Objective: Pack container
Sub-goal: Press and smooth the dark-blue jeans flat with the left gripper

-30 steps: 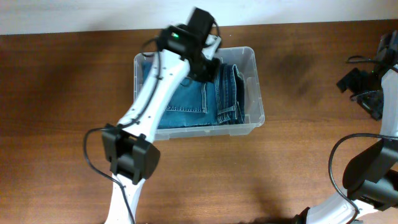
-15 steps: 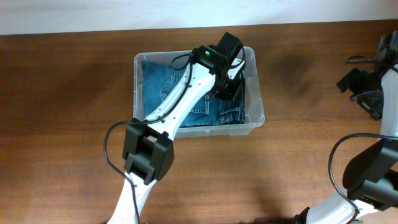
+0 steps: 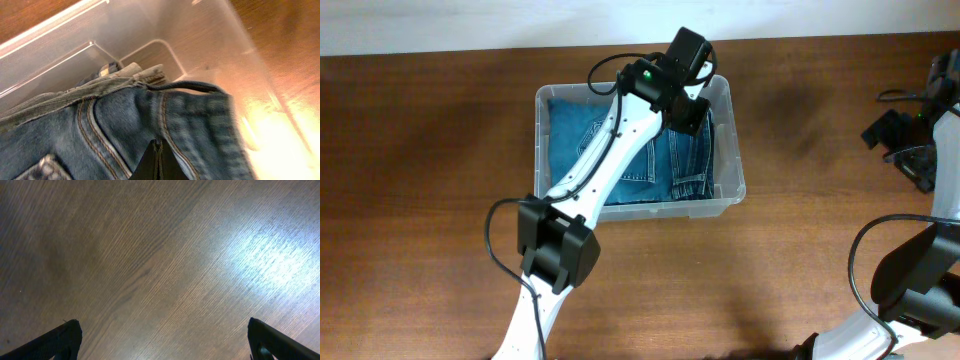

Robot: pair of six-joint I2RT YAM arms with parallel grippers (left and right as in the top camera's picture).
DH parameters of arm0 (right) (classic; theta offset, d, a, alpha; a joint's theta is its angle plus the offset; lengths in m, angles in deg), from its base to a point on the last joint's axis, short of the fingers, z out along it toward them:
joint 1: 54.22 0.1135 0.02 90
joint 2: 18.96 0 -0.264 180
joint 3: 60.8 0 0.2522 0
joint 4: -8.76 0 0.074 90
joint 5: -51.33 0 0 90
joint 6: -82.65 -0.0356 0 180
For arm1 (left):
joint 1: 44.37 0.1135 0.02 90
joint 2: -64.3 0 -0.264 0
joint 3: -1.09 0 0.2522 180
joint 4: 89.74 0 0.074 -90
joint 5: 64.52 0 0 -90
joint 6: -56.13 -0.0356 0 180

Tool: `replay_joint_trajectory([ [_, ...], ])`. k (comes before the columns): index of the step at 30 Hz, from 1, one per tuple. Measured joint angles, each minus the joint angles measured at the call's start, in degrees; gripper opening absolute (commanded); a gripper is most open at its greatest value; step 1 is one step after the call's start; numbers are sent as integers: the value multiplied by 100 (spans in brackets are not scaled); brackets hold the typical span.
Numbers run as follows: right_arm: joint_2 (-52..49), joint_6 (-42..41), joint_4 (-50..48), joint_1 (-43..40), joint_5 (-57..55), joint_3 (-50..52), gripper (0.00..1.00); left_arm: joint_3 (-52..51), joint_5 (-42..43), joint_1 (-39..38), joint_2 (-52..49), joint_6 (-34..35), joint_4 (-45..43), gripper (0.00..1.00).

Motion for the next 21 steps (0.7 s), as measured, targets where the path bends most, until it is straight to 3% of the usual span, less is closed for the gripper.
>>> replay_joint_trajectory([
  [13,0,2,0,0,0,0,99,142,-162,15,-695,2,-275,1],
  [21,0,0,0,0,0,0,98,994,-297,15,-822,0,728,1],
])
